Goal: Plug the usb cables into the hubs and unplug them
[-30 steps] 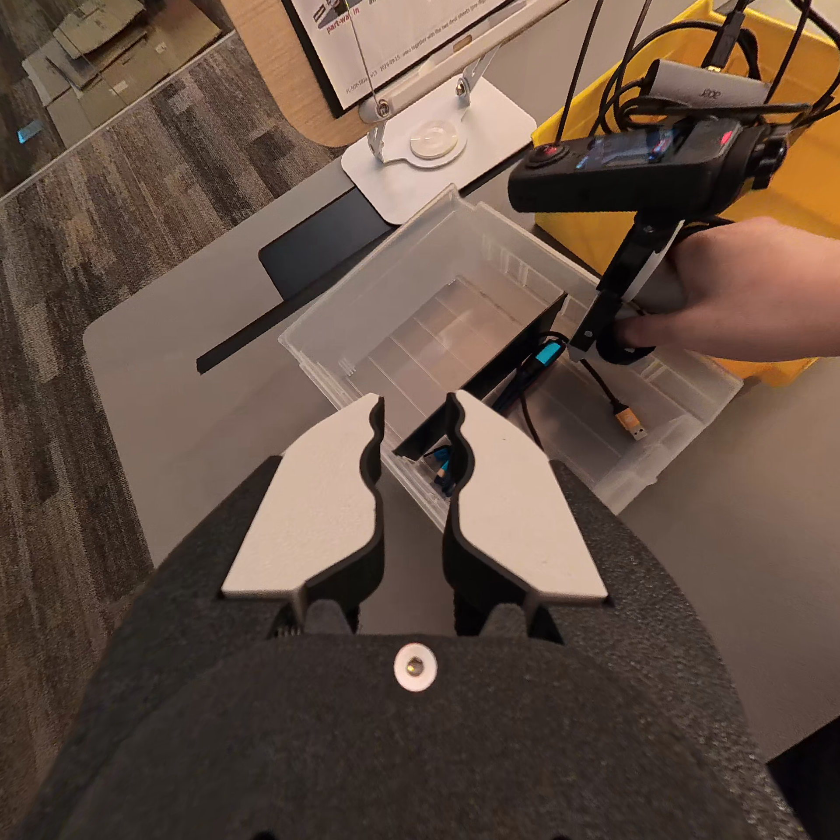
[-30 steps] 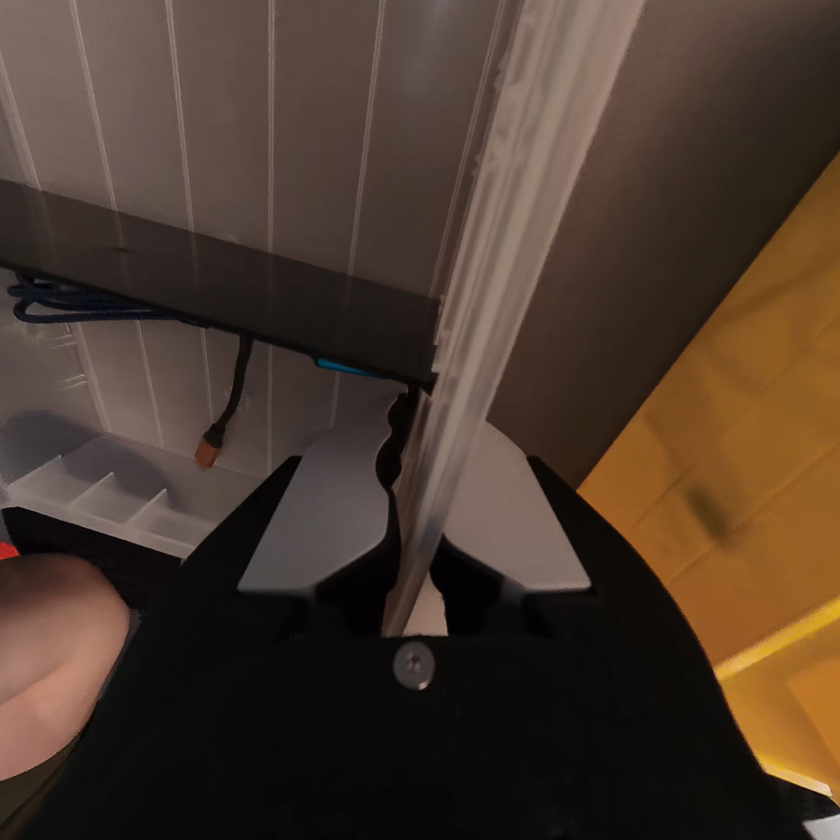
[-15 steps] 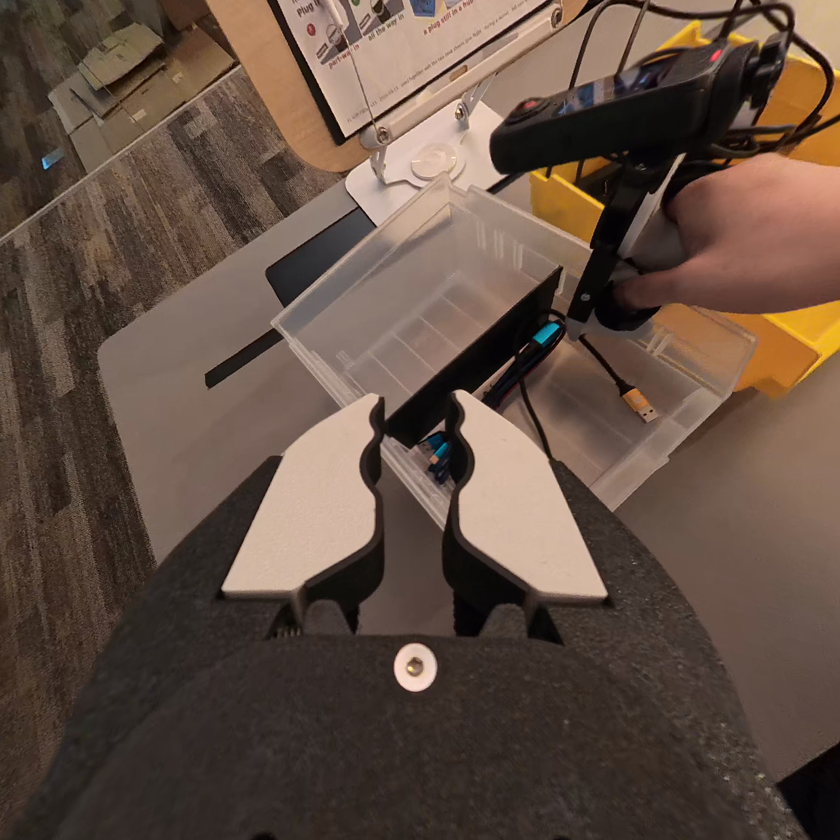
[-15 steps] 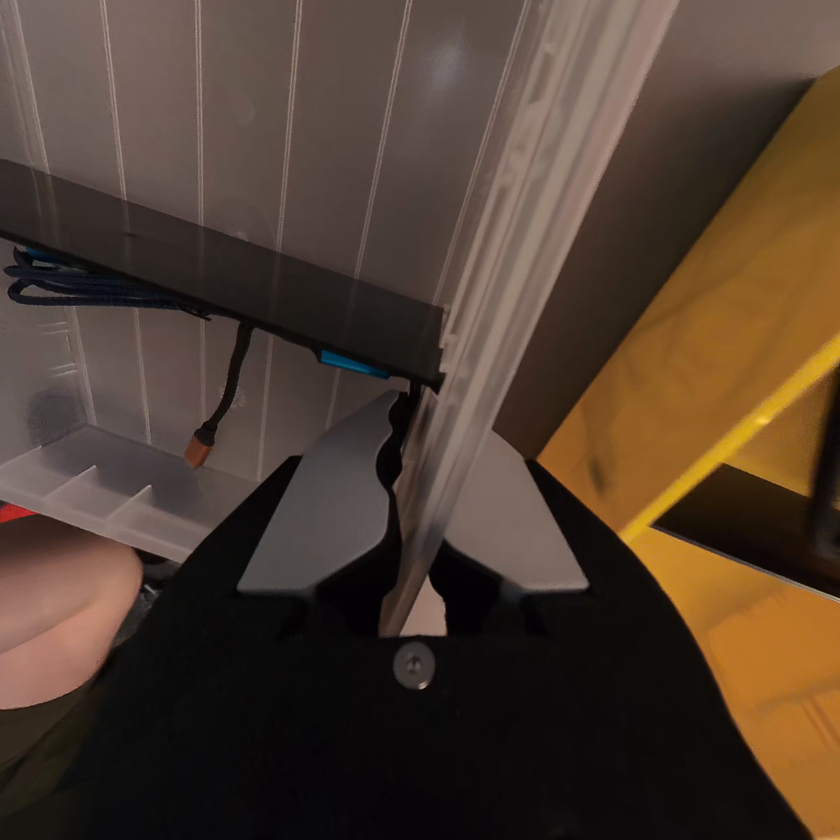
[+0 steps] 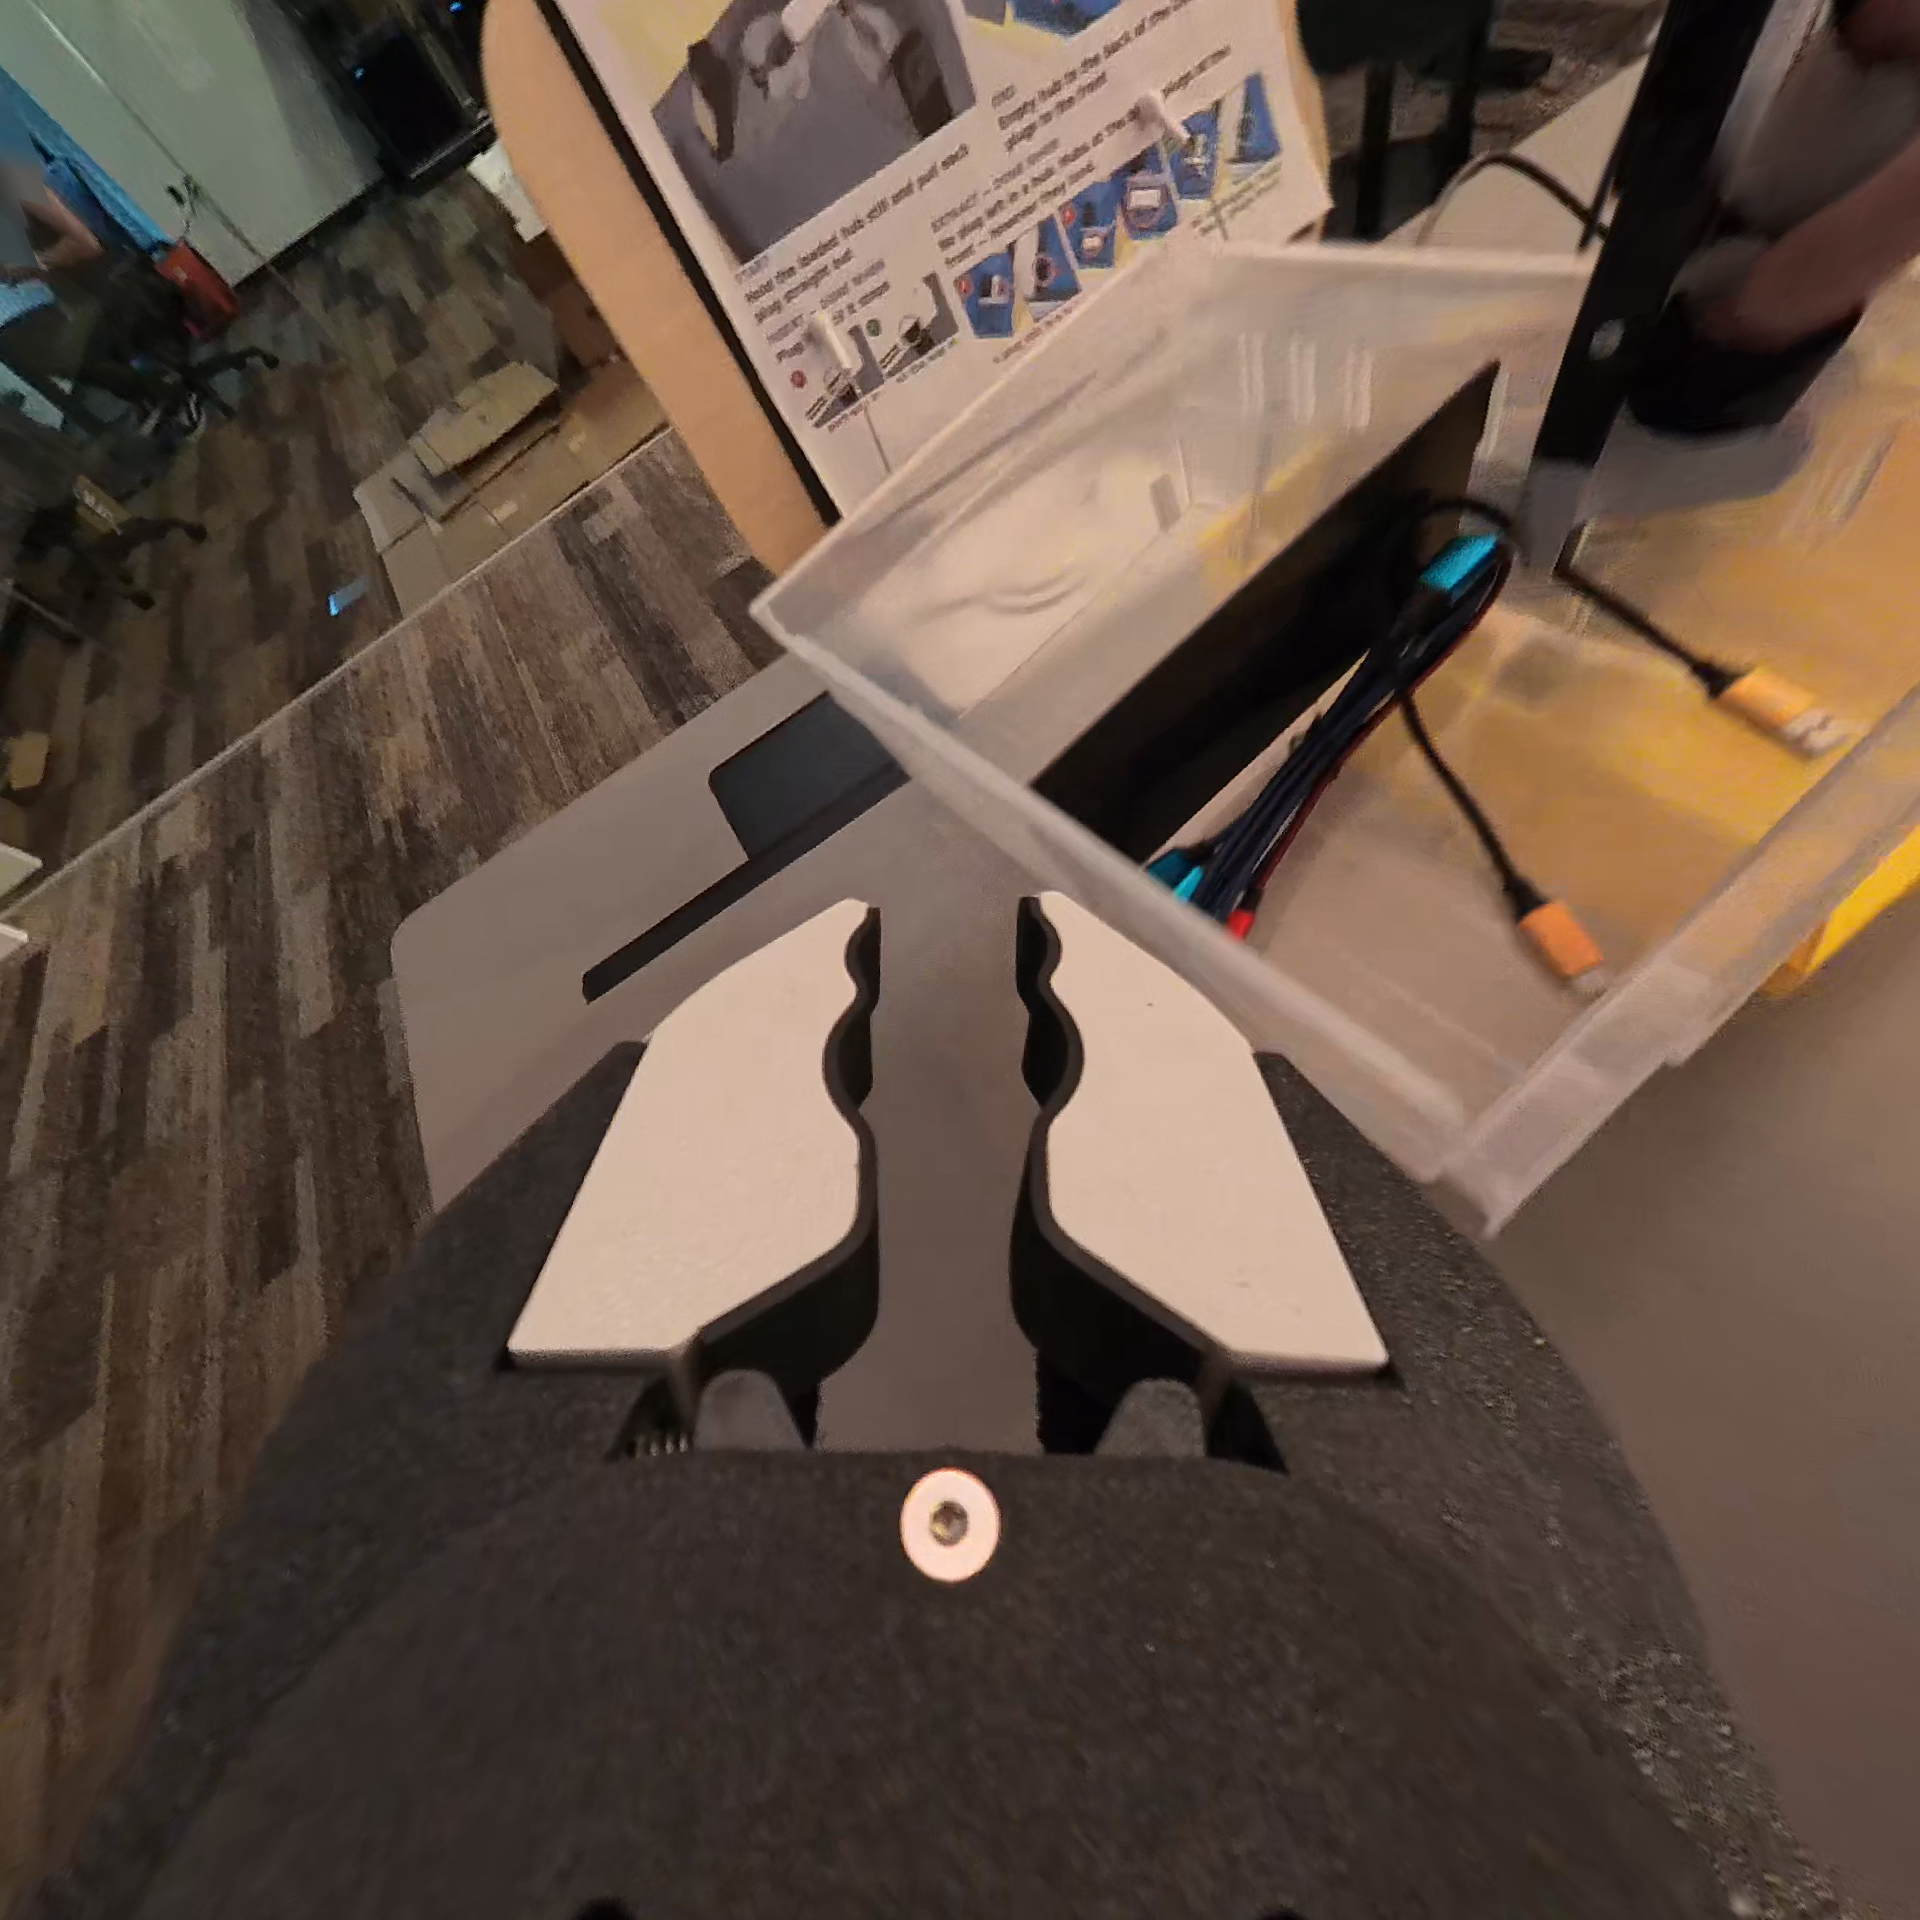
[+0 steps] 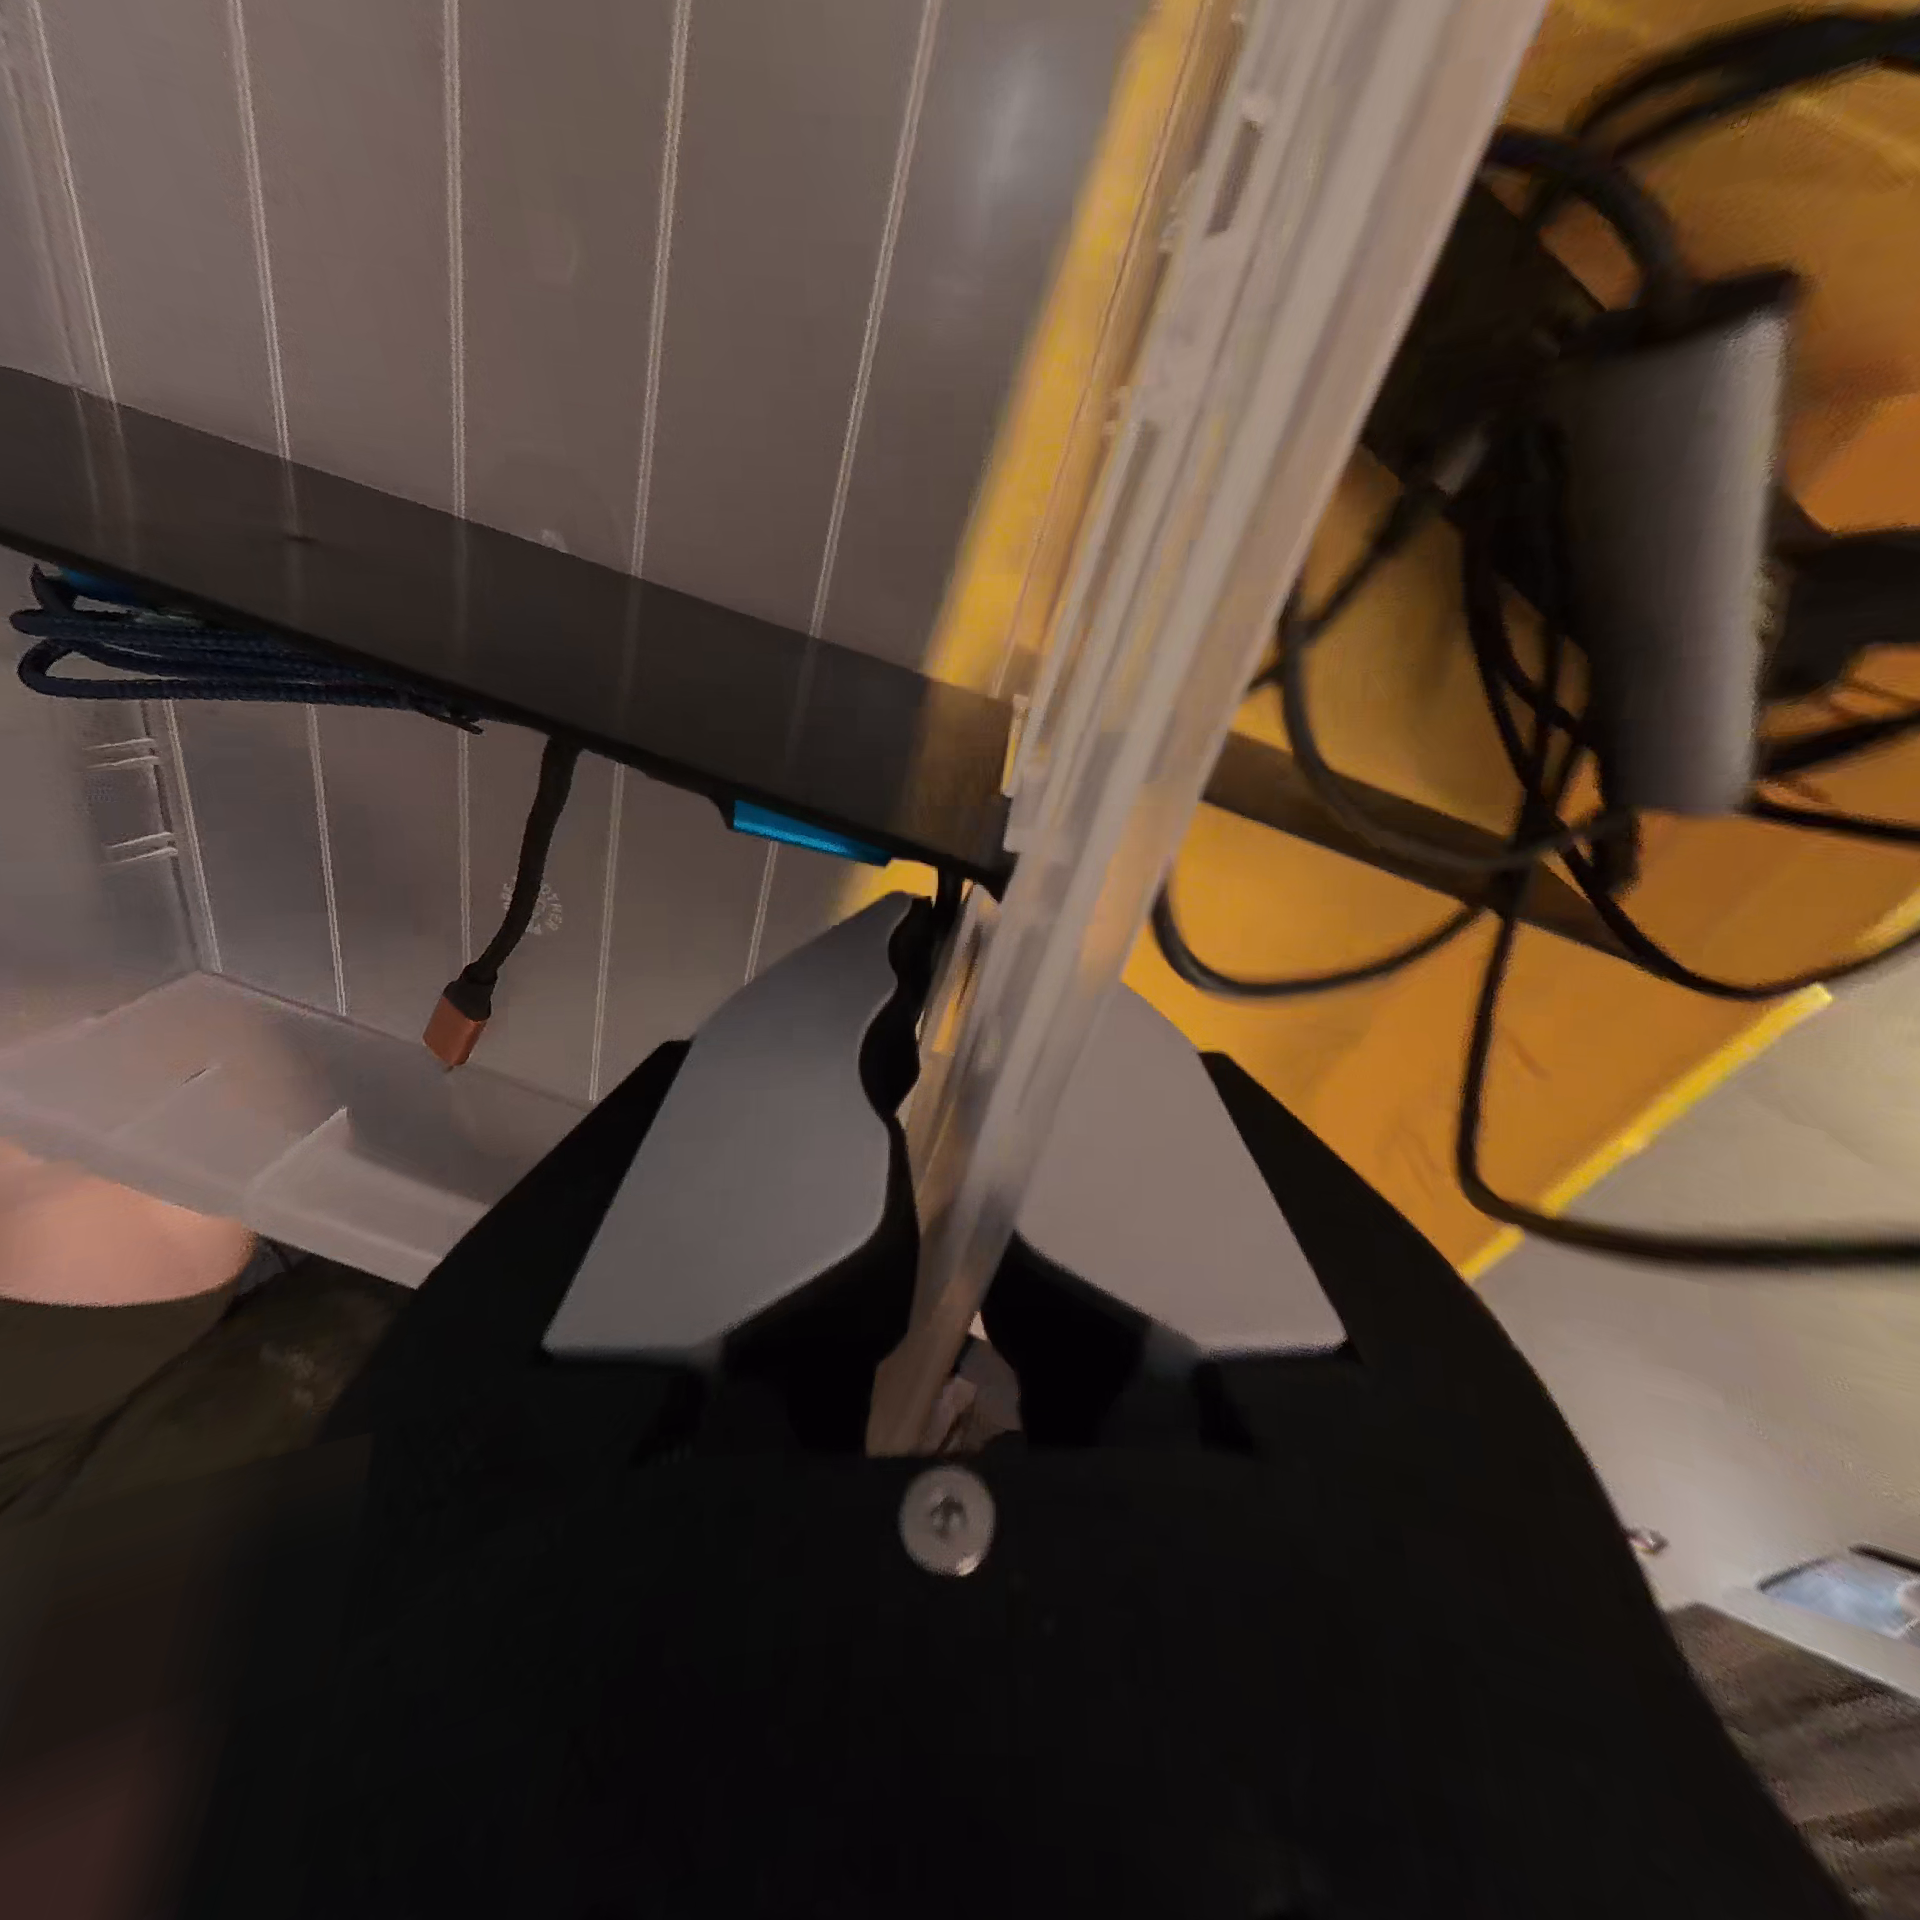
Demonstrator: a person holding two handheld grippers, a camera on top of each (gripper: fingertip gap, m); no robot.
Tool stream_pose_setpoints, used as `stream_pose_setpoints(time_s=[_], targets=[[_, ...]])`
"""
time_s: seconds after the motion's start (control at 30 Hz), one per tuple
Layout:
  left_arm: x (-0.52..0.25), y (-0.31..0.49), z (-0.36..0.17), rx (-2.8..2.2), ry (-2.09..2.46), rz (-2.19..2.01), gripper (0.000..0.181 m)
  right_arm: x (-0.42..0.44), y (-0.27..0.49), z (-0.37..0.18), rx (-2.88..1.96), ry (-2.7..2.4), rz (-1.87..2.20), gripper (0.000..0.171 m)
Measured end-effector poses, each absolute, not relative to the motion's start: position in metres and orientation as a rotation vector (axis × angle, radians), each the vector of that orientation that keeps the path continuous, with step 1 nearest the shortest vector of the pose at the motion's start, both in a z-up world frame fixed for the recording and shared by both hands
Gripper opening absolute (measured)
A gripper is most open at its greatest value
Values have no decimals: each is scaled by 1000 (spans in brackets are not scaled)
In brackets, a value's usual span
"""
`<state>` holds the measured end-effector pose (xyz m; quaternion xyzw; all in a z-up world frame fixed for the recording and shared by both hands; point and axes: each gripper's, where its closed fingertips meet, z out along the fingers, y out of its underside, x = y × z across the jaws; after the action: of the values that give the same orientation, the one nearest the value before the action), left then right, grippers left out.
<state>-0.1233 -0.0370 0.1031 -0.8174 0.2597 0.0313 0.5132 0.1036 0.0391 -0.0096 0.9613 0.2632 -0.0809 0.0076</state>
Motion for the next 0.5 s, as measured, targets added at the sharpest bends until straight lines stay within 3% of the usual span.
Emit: stream_pose_setpoints(time_s=[0.33, 0.5], targets=[[-94, -35, 82, -2031, 769, 138, 26, 258, 34, 83, 3123, 627, -593, 7], [-91, -27, 65, -2100, 795, 199, 27, 357, 41, 84, 3215, 432, -636, 6]])
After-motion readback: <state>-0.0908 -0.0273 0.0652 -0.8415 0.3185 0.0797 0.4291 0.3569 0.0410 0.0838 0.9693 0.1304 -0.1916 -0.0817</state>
